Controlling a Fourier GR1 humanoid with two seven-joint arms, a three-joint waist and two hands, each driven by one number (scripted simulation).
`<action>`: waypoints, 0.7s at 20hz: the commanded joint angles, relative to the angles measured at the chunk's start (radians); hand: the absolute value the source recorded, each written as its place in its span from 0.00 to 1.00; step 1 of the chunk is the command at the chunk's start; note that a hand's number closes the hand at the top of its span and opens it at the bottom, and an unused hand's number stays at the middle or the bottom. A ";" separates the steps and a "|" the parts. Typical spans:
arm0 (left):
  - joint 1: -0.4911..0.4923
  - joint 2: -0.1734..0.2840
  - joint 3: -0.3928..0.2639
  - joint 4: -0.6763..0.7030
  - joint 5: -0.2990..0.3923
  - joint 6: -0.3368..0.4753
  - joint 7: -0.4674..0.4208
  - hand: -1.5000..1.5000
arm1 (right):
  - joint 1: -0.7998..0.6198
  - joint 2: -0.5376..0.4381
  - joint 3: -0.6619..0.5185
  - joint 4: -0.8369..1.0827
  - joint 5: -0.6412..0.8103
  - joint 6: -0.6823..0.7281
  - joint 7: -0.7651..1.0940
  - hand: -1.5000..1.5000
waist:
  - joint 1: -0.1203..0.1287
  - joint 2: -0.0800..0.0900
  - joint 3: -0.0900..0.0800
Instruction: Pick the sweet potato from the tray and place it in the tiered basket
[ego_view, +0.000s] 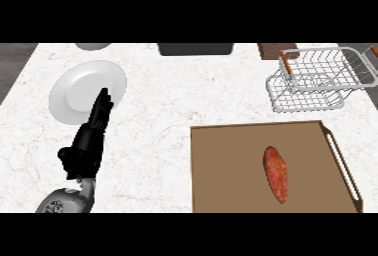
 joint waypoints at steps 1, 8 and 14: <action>-0.011 0.001 -0.003 -0.006 -0.007 0.000 0.018 0.50 | -0.031 -0.060 -0.049 -0.189 0.203 0.103 -0.029 0.00 | 0.002 -0.002 0.001; -0.022 -0.043 -0.016 0.031 -0.035 0.019 -0.015 0.50 | 0.060 0.053 0.004 -0.504 0.479 0.044 -0.039 0.00 | 0.010 0.004 -0.001; -0.071 -0.002 0.061 0.059 0.010 -0.067 -0.005 0.50 | 0.114 0.132 0.071 -0.593 0.642 0.045 -0.092 0.00 | 0.017 0.005 -0.001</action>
